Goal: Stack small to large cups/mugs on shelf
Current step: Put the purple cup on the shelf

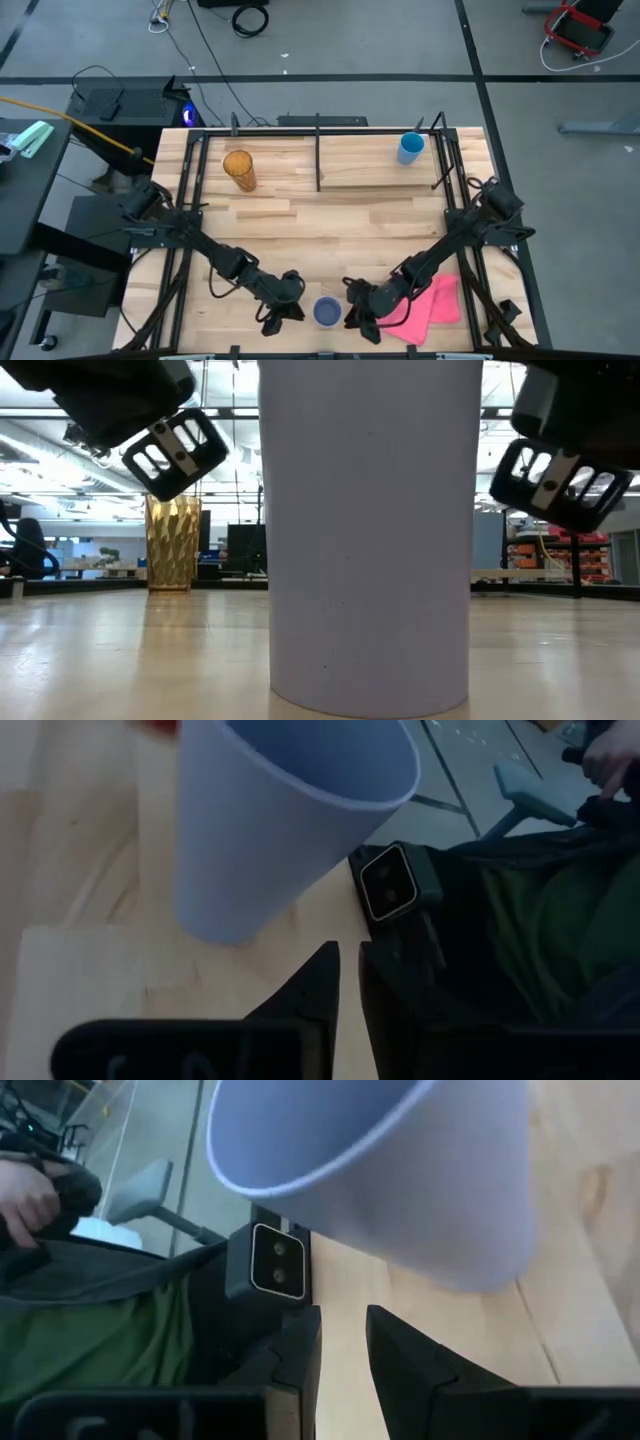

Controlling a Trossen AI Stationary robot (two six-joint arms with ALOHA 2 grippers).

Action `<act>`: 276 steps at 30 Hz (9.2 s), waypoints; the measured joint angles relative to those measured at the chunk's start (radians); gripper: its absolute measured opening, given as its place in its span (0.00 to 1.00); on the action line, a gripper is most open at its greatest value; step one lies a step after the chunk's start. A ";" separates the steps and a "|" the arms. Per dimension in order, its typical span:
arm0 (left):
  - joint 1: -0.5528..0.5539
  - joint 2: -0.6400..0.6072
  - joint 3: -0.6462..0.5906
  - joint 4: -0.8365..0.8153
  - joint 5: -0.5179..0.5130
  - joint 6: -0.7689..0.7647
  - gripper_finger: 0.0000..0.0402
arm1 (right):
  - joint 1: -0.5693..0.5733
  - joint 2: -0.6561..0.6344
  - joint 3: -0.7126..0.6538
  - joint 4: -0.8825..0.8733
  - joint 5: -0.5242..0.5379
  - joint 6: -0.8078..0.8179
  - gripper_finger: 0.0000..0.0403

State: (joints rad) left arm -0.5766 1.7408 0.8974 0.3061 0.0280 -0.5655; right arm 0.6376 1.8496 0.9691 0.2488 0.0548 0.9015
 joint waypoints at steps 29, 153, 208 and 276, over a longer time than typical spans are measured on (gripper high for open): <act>0.044 0.054 0.020 0.130 -0.011 0.055 0.14 | -0.006 0.039 0.018 0.005 0.158 -0.012 0.19; 0.393 -0.025 0.019 -0.470 0.115 0.106 0.13 | -0.223 -0.468 0.019 -0.494 0.006 0.019 0.19; 0.478 -0.112 0.003 -0.986 -0.088 0.126 0.13 | -0.575 -0.204 0.574 -1.257 0.003 -0.198 0.30; 0.476 -0.112 -0.021 -0.913 -0.088 0.106 0.13 | -0.553 -0.012 0.563 -1.257 0.026 -0.260 0.02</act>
State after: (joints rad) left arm -0.1001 1.6291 0.8761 -0.6065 -0.0605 -0.4600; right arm 0.0850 1.8374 1.5322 -1.0079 0.0807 0.6419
